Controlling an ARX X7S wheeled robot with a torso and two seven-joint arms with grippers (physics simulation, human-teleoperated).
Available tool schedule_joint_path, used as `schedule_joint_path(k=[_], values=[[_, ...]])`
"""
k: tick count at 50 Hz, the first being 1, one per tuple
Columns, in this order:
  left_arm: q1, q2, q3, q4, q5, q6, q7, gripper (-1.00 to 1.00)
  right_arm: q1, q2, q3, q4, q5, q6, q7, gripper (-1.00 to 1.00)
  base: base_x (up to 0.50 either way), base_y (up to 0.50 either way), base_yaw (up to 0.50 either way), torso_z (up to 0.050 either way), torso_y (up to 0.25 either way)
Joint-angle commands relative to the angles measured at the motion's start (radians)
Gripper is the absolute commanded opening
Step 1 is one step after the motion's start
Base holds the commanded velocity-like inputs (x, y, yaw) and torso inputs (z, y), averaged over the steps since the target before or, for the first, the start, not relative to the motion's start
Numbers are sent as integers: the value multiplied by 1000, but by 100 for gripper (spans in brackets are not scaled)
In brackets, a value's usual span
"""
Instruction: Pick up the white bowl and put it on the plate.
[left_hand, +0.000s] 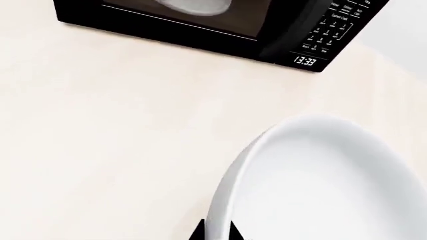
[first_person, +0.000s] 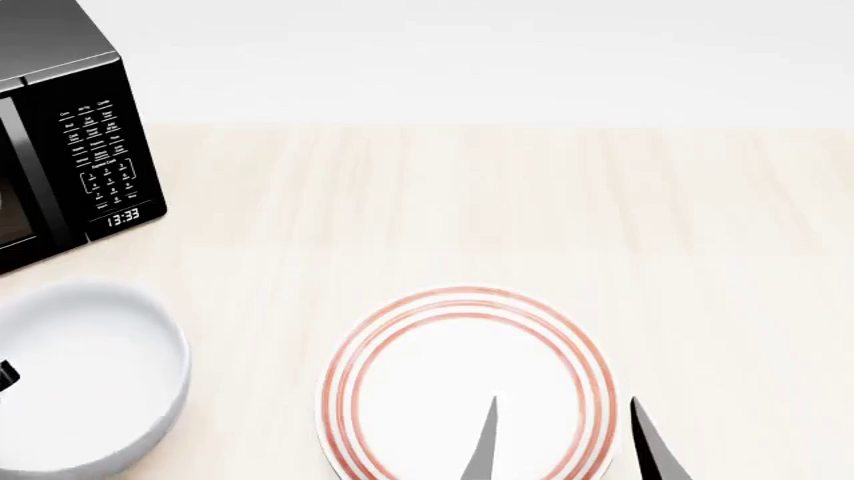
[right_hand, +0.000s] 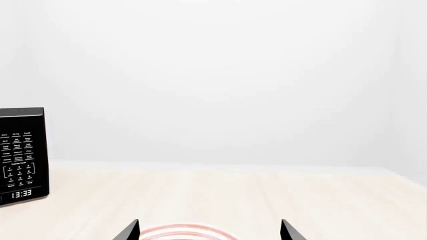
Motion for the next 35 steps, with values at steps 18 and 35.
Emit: schedule_joint_path(k=[18, 35], values=[[-146, 57, 31, 174, -88, -164, -30, -100, 2, 7, -5, 2, 6, -5, 9, 100, 0, 0, 0, 0, 1], [-220, 116, 135, 54, -95, -122, -65, -100, 4, 10, -7, 10, 11, -13, 12, 100, 0, 0, 0, 0, 1]])
